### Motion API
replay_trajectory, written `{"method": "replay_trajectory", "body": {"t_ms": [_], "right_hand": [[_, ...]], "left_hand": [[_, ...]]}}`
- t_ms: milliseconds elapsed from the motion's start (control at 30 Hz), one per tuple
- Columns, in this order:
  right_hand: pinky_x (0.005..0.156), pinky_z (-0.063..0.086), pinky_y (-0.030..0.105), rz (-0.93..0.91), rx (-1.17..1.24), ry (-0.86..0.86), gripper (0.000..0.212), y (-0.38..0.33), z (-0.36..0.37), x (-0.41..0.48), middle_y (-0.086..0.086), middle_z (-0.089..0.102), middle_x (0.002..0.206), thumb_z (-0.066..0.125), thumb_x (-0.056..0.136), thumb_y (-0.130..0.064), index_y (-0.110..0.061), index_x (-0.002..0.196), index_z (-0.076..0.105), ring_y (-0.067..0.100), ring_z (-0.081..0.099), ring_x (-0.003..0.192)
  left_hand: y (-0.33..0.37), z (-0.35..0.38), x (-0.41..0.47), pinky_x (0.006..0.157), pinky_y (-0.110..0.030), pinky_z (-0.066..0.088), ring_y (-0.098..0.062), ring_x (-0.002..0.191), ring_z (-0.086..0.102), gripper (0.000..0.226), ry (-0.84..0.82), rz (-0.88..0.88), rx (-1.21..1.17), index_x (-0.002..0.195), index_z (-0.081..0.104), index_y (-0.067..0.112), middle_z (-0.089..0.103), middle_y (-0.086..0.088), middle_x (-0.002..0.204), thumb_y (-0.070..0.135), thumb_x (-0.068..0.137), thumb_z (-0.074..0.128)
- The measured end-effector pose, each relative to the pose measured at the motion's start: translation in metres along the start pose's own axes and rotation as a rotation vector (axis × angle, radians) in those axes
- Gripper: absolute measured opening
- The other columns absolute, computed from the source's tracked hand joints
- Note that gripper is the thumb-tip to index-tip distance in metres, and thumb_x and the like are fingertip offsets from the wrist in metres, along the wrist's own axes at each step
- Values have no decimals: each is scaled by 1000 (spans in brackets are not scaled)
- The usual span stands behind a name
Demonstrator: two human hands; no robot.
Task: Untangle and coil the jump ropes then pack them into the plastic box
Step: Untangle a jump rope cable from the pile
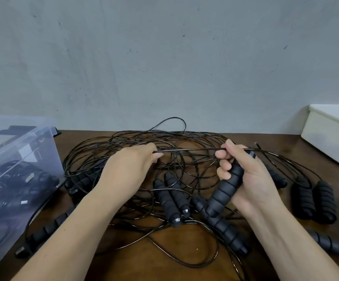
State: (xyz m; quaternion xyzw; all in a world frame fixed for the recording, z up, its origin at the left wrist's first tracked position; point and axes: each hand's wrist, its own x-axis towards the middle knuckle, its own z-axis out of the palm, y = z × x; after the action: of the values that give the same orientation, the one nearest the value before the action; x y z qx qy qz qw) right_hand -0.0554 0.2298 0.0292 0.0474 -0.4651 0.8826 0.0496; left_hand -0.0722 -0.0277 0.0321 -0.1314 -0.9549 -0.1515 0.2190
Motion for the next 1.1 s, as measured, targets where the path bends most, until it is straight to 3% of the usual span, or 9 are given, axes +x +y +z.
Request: {"method": "replay_trajectory", "body": {"t_ms": [233,300,367,433,467,633,733,867,1100], "right_hand": [[46,39,26,24,-196,-68,12,22,15,-11,24,75,94,74,93,-10,-1,99,68,18,49,50],[48,41,28,30,-277,-96,13,31,17,-15,28,75,94,73,95,-8,4,100,68,21,50,50],[49,42,29,26,-324,-99,19,38,18,-17,28,76,94,73,97,-8,9,103,66,21,52,50],[49,43,30,26,-336,-90,21,40,17,-17,28,76,93,73,98,-8,10,101,64,23,53,52],[49,43,30,25,-338,-92,19,40,17,-17,28,76,92,73,98,-8,9,98,64,24,53,52],[51,43,30,19,-273,-91,23,34,15,-17,26,73,81,72,97,-11,10,91,64,23,49,51],[47,41,24,34,-130,-44,24,15,7,-7,18,69,76,72,94,-13,9,89,63,18,48,54],[46,40,20,14,-19,3,16,1,-4,3,11,68,80,70,97,-16,-6,87,64,11,51,57],[46,41,22,33,-108,-32,21,17,11,-8,21,75,95,76,87,-20,-6,100,69,15,53,57]], "left_hand": [[41,24,-3,68,-36,47,-30,86,70,26,-76,177,77,93,51,23,57,6,80,41,111,44],[39,36,-5,98,-45,57,-28,113,73,41,-146,142,111,107,70,25,76,3,102,47,101,36],[30,43,-6,127,-54,28,-22,153,39,82,-263,119,112,141,63,31,62,7,148,63,86,11],[28,38,-6,131,-42,6,-14,162,6,106,-366,92,148,158,43,38,34,12,169,69,69,-7],[34,28,-6,130,-36,9,-14,162,8,108,-370,87,160,156,42,39,32,12,169,68,67,-11],[46,-1,-2,92,-26,40,-16,123,59,37,-252,133,170,130,55,31,65,8,124,49,112,29],[20,-5,5,99,-29,42,-19,127,60,29,-291,39,157,128,63,31,68,11,132,41,113,40],[-16,-2,7,80,-37,50,-22,92,67,33,-160,-127,21,95,62,26,71,4,89,49,109,43],[5,5,1,71,-37,49,-18,76,61,41,-142,-45,-13,91,58,31,63,5,74,59,106,31]]}}
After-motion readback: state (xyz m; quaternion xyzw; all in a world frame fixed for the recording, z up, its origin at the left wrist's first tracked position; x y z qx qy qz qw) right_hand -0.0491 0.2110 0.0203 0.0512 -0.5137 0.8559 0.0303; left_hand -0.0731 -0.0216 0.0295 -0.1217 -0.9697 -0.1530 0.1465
